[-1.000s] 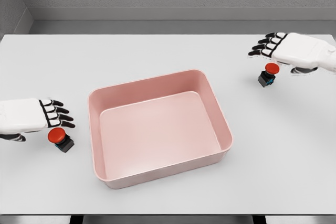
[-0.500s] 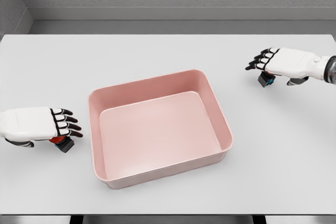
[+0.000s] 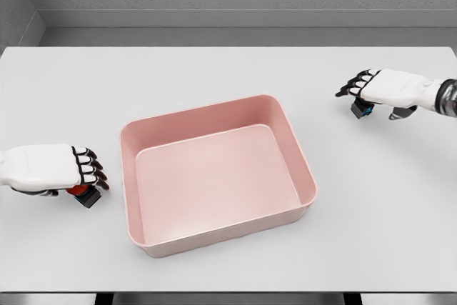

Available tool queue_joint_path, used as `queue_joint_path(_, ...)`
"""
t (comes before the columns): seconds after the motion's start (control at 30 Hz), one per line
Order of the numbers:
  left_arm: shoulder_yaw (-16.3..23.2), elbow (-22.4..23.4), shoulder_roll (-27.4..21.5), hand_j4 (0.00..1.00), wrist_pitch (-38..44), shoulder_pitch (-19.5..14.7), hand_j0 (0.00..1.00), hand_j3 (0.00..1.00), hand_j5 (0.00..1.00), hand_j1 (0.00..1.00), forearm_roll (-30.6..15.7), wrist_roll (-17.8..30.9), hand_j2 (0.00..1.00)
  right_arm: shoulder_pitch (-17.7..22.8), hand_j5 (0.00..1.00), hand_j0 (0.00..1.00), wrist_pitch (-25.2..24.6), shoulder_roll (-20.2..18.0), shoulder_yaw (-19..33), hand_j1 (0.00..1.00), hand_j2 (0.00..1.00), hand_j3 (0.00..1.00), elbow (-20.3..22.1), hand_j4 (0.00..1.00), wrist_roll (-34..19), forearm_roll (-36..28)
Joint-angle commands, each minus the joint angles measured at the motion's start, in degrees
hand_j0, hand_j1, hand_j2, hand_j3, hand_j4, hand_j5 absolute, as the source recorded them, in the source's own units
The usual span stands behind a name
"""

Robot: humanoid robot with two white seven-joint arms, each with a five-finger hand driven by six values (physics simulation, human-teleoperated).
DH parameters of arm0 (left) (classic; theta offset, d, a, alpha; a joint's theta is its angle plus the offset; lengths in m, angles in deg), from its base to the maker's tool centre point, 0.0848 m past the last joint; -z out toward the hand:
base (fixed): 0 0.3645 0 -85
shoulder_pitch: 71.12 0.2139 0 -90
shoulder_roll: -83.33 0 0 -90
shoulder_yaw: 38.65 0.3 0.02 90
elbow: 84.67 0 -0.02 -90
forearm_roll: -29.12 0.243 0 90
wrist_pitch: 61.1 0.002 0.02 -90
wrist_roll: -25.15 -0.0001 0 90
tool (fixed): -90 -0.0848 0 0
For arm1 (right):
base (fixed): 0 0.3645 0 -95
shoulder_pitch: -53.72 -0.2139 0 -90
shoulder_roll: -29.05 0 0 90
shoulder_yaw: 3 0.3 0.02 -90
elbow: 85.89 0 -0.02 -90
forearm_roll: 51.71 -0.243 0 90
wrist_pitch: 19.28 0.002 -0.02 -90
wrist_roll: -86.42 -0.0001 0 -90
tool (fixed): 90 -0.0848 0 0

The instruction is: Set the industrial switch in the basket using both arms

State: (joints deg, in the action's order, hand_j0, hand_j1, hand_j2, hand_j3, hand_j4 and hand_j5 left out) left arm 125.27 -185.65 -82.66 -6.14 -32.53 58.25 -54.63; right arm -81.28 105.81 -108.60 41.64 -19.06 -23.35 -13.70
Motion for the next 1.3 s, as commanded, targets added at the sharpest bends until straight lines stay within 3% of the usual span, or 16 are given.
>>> queue_joint_path(0.0,-0.1,0.0,0.0,0.71,0.0,0.0,0.71,0.71,0.71,0.71,-0.3,0.0,0.71,0.0,1.00,1.00,-0.1,0.8,0.2,1.00,1.00,1.00,-0.7,1.00,0.1,-0.6)
queue_joint_path(0.03,-0.1,0.0,0.0,0.67,0.0,0.0,0.67,0.67,0.67,0.67,-0.3,0.0,0.67,0.0,1.00,1.00,-0.1,0.8,0.3,1.00,1.00,1.00,-0.7,1.00,0.1,-0.7)
queue_joint_path(0.17,0.1,0.0,0.1,0.64,0.0,0.1,0.64,0.64,0.64,0.64,-0.3,0.0,0.64,0.0,1.00,1.00,-0.1,0.8,0.4,1.00,1.00,1.00,-3.2,1.00,0.2,-0.9)
queue_joint_path(0.5,0.1,0.0,0.1,0.37,0.0,0.1,0.37,0.37,0.37,0.37,-0.3,0.0,0.37,0.0,1.00,1.00,-0.1,2.9,4.3,1.00,1.00,1.00,-4.5,1.00,0.8,-0.3)
queue_joint_path(0.77,0.0,0.0,-0.1,0.33,0.0,-2.3,0.33,0.33,0.33,0.33,-1.4,-0.5,0.33,0.0,1.00,1.00,-0.1,4.8,4.3,1.00,1.00,1.00,-6.0,1.00,0.6,0.0)
queue_joint_path(1.03,-0.4,0.0,-0.8,0.34,0.0,-10.1,0.34,0.34,0.34,0.34,-9.6,0.0,0.34,0.0,0.84,0.84,-0.1,5.0,4.5,0.84,0.84,0.84,-6.0,0.84,0.6,1.5)
queue_joint_path(1.27,-3.2,0.0,-0.5,0.36,0.0,-13.6,0.36,0.36,0.36,0.36,-16.5,0.1,0.36,0.0,0.76,0.76,-0.1,5.1,4.5,0.76,0.76,0.76,-6.0,0.76,0.6,1.5)
